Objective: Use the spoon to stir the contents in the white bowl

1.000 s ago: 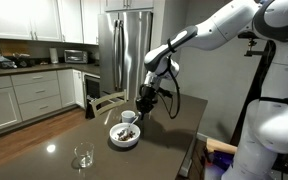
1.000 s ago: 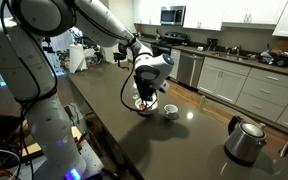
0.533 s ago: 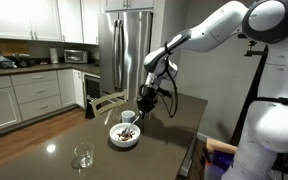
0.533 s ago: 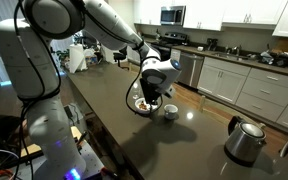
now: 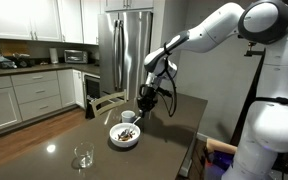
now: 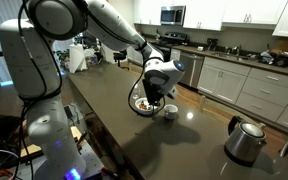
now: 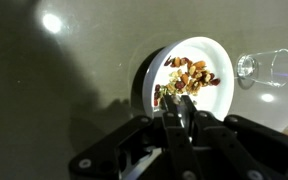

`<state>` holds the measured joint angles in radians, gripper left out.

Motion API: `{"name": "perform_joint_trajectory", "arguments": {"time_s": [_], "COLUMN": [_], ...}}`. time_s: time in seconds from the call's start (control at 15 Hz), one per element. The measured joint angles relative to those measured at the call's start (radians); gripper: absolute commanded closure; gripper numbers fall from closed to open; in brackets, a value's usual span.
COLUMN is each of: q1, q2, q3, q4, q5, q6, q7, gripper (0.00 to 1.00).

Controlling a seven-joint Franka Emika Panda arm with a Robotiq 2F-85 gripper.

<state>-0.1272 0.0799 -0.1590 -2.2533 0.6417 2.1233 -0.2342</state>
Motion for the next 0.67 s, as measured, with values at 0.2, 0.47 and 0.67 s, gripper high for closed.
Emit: {"name": "perform_joint_trajectory", "arguments": {"time_s": [0.2, 0.47, 0.67], "q1": [-0.003, -0.003, -0.003], "q2": [0.0, 0.0, 0.0], "q3": [0.0, 0.0, 0.0], "q4": [0.0, 0.001, 0.001], "q5": [0.0, 0.0, 0.0], "q6": [0.0, 0.004, 0.011], "q7": [0.001, 0.003, 0.009], "gripper": [0.83, 0.81, 0.73]}}
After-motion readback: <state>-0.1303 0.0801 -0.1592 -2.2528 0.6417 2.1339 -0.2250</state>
